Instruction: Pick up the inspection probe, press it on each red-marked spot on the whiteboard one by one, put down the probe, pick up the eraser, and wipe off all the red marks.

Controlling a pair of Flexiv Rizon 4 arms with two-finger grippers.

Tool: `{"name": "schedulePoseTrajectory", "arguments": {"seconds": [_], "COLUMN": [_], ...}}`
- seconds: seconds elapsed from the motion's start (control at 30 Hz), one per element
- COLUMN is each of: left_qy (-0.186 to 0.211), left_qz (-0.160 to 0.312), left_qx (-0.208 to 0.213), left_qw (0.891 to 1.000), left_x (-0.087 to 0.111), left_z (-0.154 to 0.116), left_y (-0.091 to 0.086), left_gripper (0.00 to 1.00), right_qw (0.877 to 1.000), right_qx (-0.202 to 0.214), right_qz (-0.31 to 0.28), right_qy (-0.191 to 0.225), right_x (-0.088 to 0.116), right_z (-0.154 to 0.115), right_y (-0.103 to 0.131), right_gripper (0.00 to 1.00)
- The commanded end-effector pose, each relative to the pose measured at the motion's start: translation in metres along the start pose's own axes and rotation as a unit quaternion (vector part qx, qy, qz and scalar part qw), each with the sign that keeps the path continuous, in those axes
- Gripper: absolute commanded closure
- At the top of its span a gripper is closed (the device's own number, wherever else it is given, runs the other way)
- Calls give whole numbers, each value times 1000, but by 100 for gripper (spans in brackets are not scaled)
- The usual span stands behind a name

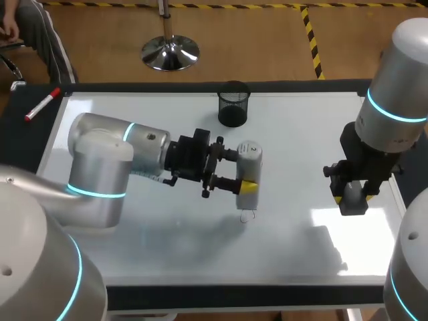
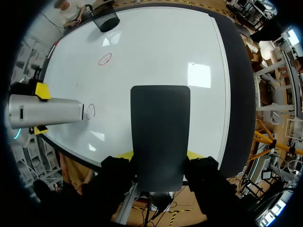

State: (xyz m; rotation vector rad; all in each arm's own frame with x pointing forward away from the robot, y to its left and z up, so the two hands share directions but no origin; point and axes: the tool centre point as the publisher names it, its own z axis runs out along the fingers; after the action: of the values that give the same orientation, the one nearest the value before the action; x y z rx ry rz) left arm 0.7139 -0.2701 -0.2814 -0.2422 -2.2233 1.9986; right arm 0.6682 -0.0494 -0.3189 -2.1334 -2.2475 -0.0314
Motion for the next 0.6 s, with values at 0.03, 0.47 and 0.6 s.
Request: {"name": "schedulePoseTrajectory", "arguments": {"seconds": [0.03, 0.47, 0.6], "left_qy": [-2, 7, 3], "left_qz": [-1, -4, -6], "left_qx": [-2, -4, -4], "left_qw": [1000, 1000, 1000], "left_x": [4, 11, 13], "left_z": [-4, -21, -32], "left_y": [-5, -18, -21], "left_gripper": [100, 100, 100], "right_qw": [1000, 1000, 1000], "right_qx": [-1, -1, -1], "right_qz": [-1, -1, -1], "right_qy": [1, 1, 1], "right_x": [-1, -1, -1], "right_z": [0, 0, 0], "right_y": [0, 0, 0], "right_gripper": [100, 100, 100]}}
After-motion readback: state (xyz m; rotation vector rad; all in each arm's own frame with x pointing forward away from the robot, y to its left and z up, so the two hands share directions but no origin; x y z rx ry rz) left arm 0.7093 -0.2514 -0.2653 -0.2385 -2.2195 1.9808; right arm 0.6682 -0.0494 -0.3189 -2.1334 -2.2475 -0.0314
